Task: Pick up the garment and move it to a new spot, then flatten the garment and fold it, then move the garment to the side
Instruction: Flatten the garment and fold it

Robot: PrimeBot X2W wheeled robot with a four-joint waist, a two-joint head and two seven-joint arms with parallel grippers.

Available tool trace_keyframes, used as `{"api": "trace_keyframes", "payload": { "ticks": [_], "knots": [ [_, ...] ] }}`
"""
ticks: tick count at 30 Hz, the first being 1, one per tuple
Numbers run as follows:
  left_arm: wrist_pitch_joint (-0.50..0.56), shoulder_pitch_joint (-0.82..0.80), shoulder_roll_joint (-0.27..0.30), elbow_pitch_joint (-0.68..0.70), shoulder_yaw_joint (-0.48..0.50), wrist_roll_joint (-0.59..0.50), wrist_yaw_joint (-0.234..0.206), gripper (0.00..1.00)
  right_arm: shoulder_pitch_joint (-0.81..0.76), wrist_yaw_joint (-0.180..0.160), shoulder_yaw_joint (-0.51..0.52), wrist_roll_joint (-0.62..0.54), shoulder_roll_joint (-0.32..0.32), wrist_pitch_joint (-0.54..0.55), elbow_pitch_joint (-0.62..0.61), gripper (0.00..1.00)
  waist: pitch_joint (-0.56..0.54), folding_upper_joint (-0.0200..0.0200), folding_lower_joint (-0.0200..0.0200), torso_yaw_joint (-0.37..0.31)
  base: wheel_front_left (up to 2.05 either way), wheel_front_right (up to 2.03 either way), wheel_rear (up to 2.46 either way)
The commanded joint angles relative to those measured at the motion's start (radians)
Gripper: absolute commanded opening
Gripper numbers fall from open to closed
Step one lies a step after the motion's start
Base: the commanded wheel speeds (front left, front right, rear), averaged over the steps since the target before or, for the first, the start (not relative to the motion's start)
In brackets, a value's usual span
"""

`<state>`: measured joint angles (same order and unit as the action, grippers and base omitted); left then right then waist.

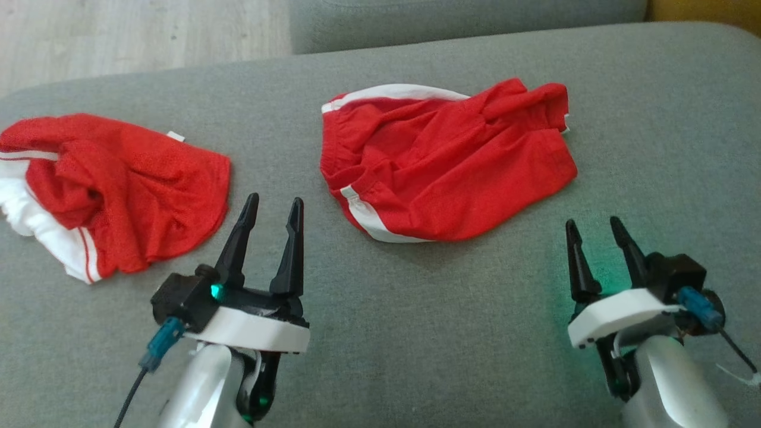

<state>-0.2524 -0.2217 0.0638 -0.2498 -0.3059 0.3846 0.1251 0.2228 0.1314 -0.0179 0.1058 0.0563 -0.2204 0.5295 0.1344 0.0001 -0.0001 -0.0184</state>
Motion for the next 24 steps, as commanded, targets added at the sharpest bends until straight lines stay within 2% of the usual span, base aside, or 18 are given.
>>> {"api": "trace_keyframes", "payload": {
  "ticks": [1,6,17,24],
  "knots": [
    [-0.009,-0.055,0.025,0.022,0.018,-0.01,0.006,1.0,0.041,-0.001,-0.024,0.002,-0.005,-0.01,-0.061,1.0,0.02,-0.0001,0.0001,-0.014,0.0,0.0,0.0],
    [-0.005,-0.133,0.08,-0.048,-0.069,-0.025,0.006,1.0,0.051,-0.001,-0.039,0.022,-0.006,0.01,-0.127,1.0,0.064,-0.0001,0.0001,-0.029,0.0,0.0,0.0],
    [0.126,-0.373,0.2,-0.25,-0.31,-0.016,0.006,1.0,0.062,-0.001,-0.055,0.037,-0.006,0.028,-0.198,1.0,0.15,-0.0001,0.0001,-0.068,0.0,0.0,0.0],
    [0.12,-0.474,0.231,-0.341,-0.401,0.027,0.006,1.0,0.064,-0.001,-0.055,0.042,-0.006,0.028,-0.214,1.0,0.179,-0.0001,0.0001,-0.09,0.0,0.0,0.0]
  ]
}}
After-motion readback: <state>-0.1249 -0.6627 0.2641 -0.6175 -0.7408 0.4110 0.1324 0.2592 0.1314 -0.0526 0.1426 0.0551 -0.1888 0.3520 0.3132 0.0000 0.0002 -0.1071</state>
